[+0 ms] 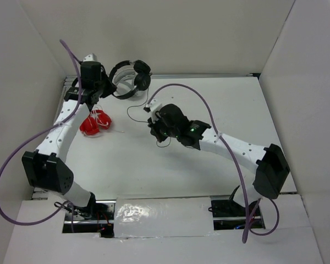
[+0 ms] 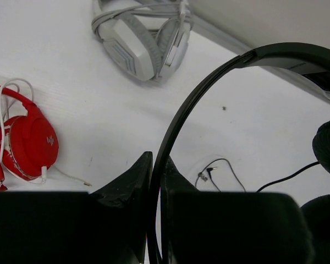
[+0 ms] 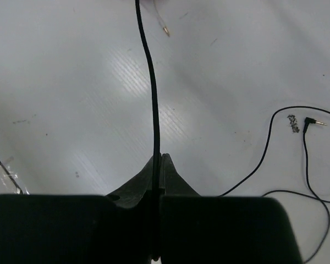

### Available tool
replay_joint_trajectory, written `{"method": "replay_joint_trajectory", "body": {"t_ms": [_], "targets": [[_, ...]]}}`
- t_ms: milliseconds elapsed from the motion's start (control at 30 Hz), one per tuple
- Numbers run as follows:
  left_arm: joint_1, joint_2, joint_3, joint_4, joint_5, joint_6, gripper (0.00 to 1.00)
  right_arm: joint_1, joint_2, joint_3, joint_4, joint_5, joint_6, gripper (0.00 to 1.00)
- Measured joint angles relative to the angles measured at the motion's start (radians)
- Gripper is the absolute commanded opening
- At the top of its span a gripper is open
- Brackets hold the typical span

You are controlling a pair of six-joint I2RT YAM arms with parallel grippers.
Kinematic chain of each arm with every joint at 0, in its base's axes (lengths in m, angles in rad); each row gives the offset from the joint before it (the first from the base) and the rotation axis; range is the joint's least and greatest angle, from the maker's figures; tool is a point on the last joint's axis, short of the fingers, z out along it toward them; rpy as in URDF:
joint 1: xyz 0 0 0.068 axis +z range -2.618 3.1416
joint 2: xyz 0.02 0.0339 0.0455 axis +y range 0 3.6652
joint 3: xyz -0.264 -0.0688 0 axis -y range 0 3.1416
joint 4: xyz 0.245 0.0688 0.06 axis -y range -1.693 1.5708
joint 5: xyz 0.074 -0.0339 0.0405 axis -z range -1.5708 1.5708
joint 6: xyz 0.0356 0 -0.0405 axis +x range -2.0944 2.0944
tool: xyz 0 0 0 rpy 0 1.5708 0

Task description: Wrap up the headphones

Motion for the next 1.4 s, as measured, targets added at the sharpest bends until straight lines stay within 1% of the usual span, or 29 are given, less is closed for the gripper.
{"method": "replay_joint_trajectory", "body": {"t_ms": [133, 200, 233, 300, 467, 567, 733, 933, 1133, 1400], "targets": [[-0.05, 0.068, -0.009, 0.008, -0.061, 0.021, 0.0, 0.086, 0.017, 0.074, -0.111, 0.108, -0.07, 0.0], [-0.079, 0.08, -0.049, 0.042, -0.074, 0.058, 0.0, 0.12, 0.008, 0.1, -0.153, 0.18, -0.114, 0.0], [-0.091, 0.08, -0.075, 0.061, -0.076, 0.068, 0.0, 0.121, 0.007, 0.102, -0.156, 0.187, -0.118, 0.0], [-0.116, 0.077, -0.142, 0.127, -0.059, 0.141, 0.0, 0.114, -0.023, 0.105, -0.176, 0.237, -0.158, 0.0], [-0.15, 0.068, -0.27, 0.249, 0.035, 0.303, 0.0, 0.053, -0.134, 0.111, -0.2, 0.298, -0.232, 0.0], [-0.156, 0.046, -0.318, 0.303, 0.112, 0.373, 0.0, -0.001, -0.174, 0.156, -0.201, 0.302, -0.267, 0.0], [-0.172, 0.006, -0.329, 0.363, 0.205, 0.437, 0.0, -0.046, -0.156, 0.237, -0.203, 0.303, -0.307, 0.0], [-0.225, -0.035, -0.354, 0.429, 0.296, 0.536, 0.0, -0.076, -0.117, 0.24, -0.197, 0.281, -0.329, 0.0], [-0.26, -0.068, -0.426, 0.452, 0.373, 0.632, 0.0, -0.18, -0.103, 0.246, -0.176, 0.27, -0.328, 0.0], [-0.282, -0.122, -0.486, 0.479, 0.459, 0.74, 0.0, -0.301, -0.092, 0.265, -0.135, 0.194, -0.325, 0.0]]}}
